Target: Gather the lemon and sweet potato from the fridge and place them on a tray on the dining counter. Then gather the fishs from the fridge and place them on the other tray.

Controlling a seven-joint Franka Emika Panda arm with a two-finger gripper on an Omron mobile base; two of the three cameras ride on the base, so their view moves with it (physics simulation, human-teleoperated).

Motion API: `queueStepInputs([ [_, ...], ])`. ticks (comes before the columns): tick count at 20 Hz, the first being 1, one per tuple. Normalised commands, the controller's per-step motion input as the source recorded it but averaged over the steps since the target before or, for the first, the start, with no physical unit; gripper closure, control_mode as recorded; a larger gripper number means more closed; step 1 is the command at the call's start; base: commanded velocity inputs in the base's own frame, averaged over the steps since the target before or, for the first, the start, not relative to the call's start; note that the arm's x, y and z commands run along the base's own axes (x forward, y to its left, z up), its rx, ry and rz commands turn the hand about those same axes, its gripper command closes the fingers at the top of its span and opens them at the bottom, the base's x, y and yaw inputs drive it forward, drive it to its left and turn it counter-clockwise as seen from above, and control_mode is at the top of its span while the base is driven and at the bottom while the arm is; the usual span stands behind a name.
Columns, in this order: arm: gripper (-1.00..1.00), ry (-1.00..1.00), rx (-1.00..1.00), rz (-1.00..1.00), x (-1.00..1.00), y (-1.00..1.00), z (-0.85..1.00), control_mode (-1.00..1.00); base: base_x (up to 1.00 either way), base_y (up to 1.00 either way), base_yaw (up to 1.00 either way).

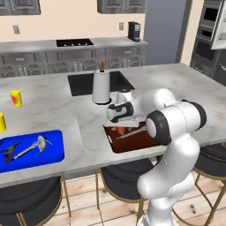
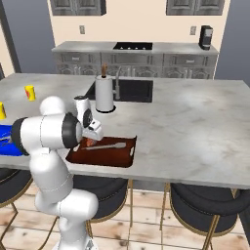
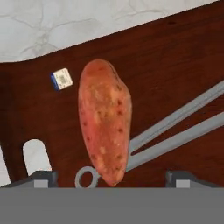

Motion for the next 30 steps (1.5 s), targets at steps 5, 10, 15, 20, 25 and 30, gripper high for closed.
queueStepInputs([
  [5,-1.00,-0.01,0.01,0.00,-0.29,-0.17,0.55,-1.00,0.00,0.00,0.00],
  [10,-1.00,-0.02,0.02,0.00,-0.52,-0.29,0.50,-1.00,0.00,0.00,0.00],
  [15,-1.00,-0.06,0.00,0.00,-0.72,-0.39,0.53,-1.00,0.00,0.00,0.00],
  [20,-1.00,-0.10,0.00,0.00,-0.97,-0.40,0.51,-1.00,0.00,0.00,0.00],
  [25,-1.00,-0.13,0.00,0.00,-1.00,-0.23,0.46,-1.00,0.00,0.00,0.00],
  [30,-1.00,-0.09,-0.04,0.00,-0.88,0.11,0.50,-1.00,0.00,0.00,0.00],
])
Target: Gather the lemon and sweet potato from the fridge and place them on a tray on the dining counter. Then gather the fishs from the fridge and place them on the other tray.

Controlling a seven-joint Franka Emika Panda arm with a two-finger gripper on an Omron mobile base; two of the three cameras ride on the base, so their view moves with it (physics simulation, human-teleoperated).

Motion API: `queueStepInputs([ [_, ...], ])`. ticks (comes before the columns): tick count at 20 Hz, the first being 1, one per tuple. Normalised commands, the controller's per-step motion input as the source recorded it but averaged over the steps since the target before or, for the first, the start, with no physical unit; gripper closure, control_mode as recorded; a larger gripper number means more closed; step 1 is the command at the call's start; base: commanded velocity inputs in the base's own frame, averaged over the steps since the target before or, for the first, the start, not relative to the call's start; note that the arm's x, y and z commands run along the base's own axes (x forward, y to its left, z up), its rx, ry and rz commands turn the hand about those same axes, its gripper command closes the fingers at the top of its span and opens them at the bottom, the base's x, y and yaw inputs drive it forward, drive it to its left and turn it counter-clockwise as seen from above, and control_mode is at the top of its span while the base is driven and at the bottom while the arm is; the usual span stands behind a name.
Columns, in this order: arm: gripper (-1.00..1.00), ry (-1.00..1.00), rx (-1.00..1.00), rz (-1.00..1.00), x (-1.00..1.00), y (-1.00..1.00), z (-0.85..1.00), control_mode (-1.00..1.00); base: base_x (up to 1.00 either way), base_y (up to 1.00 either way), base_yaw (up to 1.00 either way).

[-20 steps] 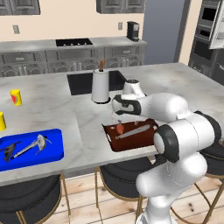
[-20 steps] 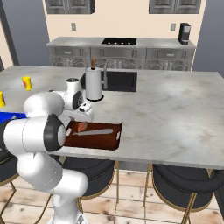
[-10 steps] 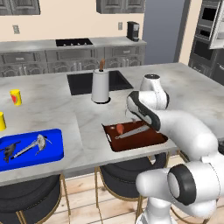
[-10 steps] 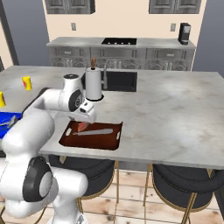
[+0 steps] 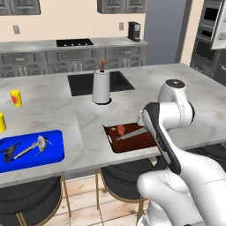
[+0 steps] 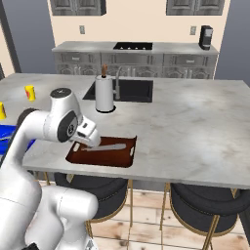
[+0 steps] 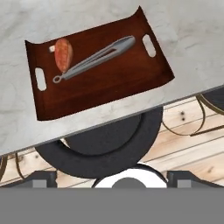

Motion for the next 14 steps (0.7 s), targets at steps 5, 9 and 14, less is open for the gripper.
queueStepInputs([
  [5,-1.00,-0.05,-0.05,0.00,-0.86,0.16,0.31,-1.00,0.00,0.00,0.00],
  [9,-1.00,-0.05,-0.02,0.05,-0.74,0.10,0.11,-1.00,0.00,0.00,0.00],
  [14,-1.00,-0.03,0.00,0.01,-0.31,0.00,0.00,-1.00,0.00,0.00,0.00],
])
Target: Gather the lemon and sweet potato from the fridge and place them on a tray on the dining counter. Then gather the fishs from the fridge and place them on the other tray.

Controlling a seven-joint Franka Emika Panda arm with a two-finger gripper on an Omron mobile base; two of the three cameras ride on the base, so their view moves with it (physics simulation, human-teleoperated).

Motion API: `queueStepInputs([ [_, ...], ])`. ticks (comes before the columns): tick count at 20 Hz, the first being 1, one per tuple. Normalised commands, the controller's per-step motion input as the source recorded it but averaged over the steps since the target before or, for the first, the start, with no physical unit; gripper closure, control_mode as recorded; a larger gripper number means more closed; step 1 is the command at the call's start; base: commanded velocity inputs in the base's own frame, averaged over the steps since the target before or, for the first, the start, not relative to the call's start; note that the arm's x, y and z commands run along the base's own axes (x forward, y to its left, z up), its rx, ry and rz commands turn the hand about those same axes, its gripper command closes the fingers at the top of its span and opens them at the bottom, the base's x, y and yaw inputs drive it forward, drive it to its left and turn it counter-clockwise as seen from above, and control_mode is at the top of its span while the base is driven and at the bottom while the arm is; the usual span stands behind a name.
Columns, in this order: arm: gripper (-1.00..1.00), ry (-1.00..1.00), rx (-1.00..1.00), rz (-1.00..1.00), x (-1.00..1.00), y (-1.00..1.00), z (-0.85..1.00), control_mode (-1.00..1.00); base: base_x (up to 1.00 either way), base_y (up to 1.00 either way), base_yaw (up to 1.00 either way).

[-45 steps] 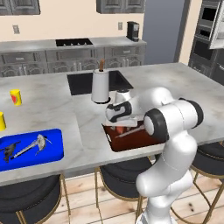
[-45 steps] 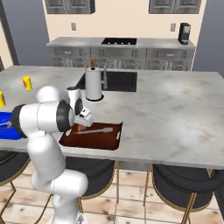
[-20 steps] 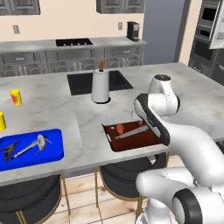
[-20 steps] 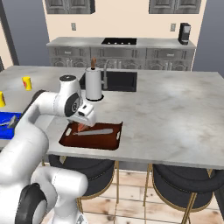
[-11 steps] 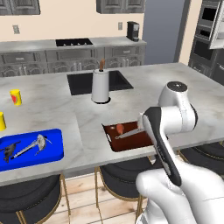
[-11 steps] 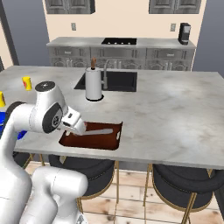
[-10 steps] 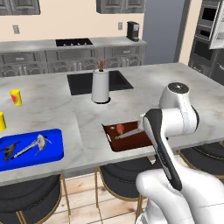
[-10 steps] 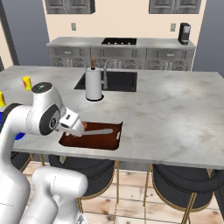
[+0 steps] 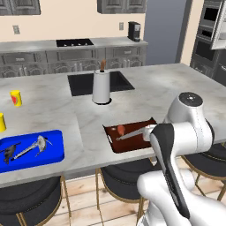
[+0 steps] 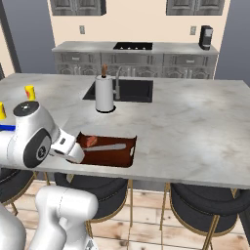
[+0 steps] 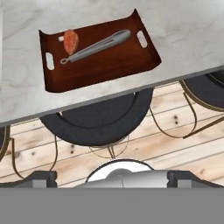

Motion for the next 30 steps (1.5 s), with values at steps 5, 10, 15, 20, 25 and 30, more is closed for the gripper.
queueStepInputs([
  [5,-1.00,-0.01,0.00,0.00,-0.01,0.00,0.00,1.00,-0.06,-0.05,-0.02],
  [10,-1.00,0.00,0.00,0.00,0.00,0.00,0.00,1.00,-0.16,-0.57,-0.33],
  [15,-1.00,0.00,0.00,0.00,0.00,0.00,0.00,1.00,0.00,-0.84,-0.40],
  [20,-1.00,0.00,0.00,0.00,0.00,0.00,0.00,1.00,0.00,-1.00,-0.32],
  [25,-1.00,0.00,0.00,0.00,0.00,0.00,0.00,1.00,0.04,-0.90,-0.19],
  [30,-1.00,0.00,0.00,0.00,0.00,0.00,0.00,1.00,0.06,-0.88,-0.12],
])
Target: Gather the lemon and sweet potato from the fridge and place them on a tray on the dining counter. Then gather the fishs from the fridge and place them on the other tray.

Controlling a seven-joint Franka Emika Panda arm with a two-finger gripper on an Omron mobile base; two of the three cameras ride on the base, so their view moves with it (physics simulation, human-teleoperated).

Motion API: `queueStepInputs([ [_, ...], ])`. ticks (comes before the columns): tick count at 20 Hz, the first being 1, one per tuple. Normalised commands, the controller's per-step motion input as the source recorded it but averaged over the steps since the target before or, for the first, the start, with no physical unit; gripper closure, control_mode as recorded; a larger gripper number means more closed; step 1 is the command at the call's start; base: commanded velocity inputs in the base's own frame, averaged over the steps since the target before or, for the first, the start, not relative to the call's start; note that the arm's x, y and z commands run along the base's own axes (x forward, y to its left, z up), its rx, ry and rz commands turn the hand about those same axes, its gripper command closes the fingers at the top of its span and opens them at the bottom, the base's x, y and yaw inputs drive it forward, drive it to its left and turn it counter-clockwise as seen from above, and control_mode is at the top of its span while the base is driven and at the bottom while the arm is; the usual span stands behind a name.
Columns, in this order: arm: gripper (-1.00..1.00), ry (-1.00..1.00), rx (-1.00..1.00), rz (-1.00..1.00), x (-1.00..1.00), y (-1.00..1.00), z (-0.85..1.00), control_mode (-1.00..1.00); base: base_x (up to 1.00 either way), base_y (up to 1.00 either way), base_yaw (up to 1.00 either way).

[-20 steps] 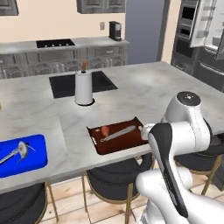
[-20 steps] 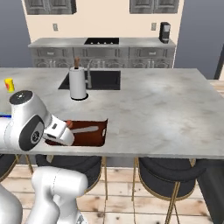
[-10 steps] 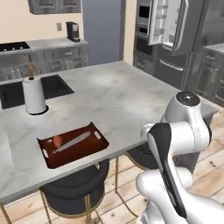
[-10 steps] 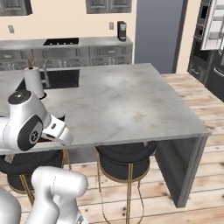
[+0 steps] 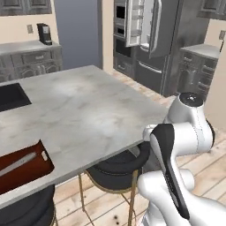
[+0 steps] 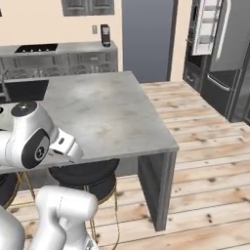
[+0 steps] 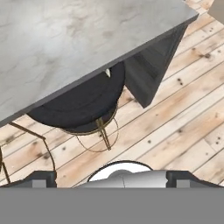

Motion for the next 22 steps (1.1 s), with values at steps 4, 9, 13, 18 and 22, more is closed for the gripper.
queueStepInputs([
  [4,-1.00,0.00,0.00,0.00,0.00,0.00,0.00,1.00,0.15,-0.94,-0.09],
  [9,-1.00,0.00,0.00,0.00,0.00,0.00,0.00,1.00,0.20,-0.98,-0.05],
  [13,-1.00,0.00,0.00,0.00,0.00,0.00,0.00,1.00,0.24,-1.00,-0.02],
  [18,-1.00,0.00,0.00,0.00,0.00,0.00,0.00,1.00,0.39,-0.97,0.00],
  [22,-1.00,0.00,0.00,0.00,0.00,0.00,0.00,1.00,0.62,-0.91,0.00],
])
